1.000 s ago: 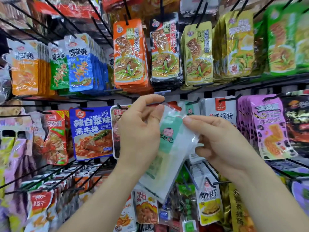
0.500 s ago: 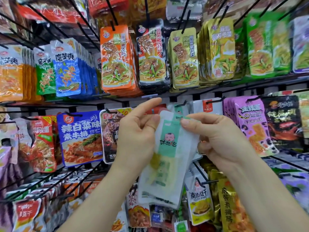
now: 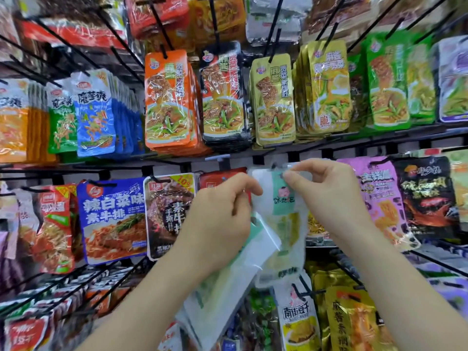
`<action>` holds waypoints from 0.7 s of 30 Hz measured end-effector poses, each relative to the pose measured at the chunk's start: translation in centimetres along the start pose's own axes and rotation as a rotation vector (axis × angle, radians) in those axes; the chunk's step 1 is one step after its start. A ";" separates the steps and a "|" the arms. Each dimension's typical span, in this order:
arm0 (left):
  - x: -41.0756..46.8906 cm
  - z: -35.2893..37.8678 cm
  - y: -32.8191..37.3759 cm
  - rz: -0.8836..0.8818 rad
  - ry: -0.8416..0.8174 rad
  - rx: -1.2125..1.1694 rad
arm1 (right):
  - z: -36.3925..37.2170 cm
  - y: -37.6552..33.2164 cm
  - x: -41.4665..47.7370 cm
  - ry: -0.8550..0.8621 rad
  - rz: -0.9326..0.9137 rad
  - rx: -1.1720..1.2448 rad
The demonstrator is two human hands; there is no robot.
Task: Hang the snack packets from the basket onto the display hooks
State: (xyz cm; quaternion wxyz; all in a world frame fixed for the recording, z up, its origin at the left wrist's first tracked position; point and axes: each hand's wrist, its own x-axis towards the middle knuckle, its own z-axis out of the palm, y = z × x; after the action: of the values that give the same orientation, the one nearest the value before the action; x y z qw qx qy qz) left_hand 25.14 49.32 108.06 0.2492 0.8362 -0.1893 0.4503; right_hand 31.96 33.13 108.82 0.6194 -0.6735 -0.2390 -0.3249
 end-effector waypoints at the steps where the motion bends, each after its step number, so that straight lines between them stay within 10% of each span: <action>1: 0.3 0.4 0.0 0.002 -0.014 0.030 | 0.4 0.0 0.6 0.006 -0.041 -0.029; 21: 5.8 3.2 -2.5 -0.104 -0.140 0.407 | 1.4 3.2 4.4 -0.082 -0.103 -0.401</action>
State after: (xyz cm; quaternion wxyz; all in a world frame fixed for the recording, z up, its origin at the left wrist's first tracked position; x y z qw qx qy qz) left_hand 31.64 48.95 110.85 0.0846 0.9072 -0.0679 0.4064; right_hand 37.49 33.74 109.84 0.4452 -0.7828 -0.2290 -0.3695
